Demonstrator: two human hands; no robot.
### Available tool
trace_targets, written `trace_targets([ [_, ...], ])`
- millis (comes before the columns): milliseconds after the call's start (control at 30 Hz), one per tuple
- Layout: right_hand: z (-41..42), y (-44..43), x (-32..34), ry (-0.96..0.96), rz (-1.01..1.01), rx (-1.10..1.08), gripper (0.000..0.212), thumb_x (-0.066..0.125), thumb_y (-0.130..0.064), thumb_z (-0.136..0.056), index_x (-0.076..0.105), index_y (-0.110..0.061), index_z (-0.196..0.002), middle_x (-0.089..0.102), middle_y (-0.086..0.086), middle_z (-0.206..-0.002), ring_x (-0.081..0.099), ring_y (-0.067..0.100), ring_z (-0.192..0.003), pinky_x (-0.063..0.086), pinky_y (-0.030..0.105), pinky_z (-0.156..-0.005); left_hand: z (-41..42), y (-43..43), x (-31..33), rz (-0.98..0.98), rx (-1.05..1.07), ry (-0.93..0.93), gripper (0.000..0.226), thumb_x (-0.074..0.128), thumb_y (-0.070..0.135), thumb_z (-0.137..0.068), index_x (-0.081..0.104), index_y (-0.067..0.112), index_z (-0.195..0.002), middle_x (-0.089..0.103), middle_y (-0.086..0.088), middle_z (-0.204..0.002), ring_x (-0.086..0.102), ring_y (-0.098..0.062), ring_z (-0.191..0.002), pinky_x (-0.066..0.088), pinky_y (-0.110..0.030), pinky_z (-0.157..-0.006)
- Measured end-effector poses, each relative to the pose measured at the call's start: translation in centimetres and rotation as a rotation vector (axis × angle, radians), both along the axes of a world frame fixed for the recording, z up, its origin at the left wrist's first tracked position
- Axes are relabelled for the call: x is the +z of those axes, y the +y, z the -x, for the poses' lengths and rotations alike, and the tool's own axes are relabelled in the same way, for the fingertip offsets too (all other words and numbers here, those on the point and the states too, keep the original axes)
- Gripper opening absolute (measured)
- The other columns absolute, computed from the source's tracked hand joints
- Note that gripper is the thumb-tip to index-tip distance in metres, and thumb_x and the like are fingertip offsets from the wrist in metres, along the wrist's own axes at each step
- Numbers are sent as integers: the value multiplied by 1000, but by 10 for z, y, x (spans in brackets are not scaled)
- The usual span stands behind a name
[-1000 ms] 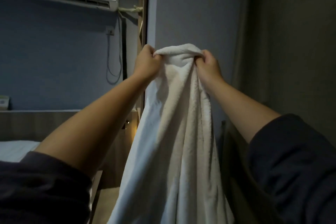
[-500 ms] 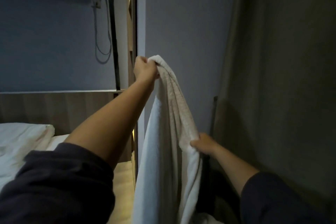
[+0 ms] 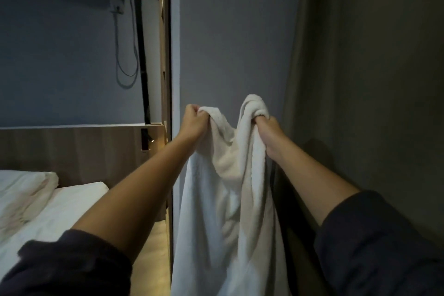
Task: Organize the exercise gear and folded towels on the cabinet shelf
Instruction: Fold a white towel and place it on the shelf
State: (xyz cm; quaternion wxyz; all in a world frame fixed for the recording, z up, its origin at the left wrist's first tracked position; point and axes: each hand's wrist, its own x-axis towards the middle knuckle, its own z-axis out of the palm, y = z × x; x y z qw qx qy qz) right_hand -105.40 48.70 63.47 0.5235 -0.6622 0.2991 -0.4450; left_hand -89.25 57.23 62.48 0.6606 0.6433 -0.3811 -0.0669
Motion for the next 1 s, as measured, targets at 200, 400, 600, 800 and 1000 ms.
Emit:
trace_targets([
  [200,-16,6,46,-98,90,120,18,48,-14,-97,62,-20,-87,67,3,-77,65,12,-64,53,23,-58,13,12,6,-83,-297,-69,47,49,38,-86,47,19,-129,54,2,-113,54,-12,-102,45,-29,-78],
  [400,-25,-3,37,-101,112,141,14,52,-16,-96,65,-19,-89,68,0,-75,66,6,-61,52,20,-54,26,13,-3,-213,-450,4,33,67,36,-89,68,15,-115,72,-8,-109,69,-23,-100,56,-35,-89],
  [600,-14,-21,-1,-129,20,106,8,61,-27,-90,67,-23,-86,73,-3,-71,71,7,-65,52,19,-52,40,-2,-14,-43,-239,114,12,69,24,-83,71,13,-84,73,-4,-80,68,-17,-77,58,-27,-65],
  [800,-1,-31,-91,341,79,201,12,65,-29,-90,67,-23,-100,71,-3,-95,68,15,-86,51,19,-63,29,4,12,179,-94,189,8,65,24,-84,71,19,-84,74,-6,-87,70,-17,-82,58,-31,-71],
  [1000,20,-44,-137,283,-89,98,36,58,-23,-98,60,-1,-125,67,16,-112,65,29,-99,52,37,-86,2,37,21,182,-15,222,6,67,32,-83,68,26,-82,72,9,-72,67,-4,-68,50,-17,-51],
])
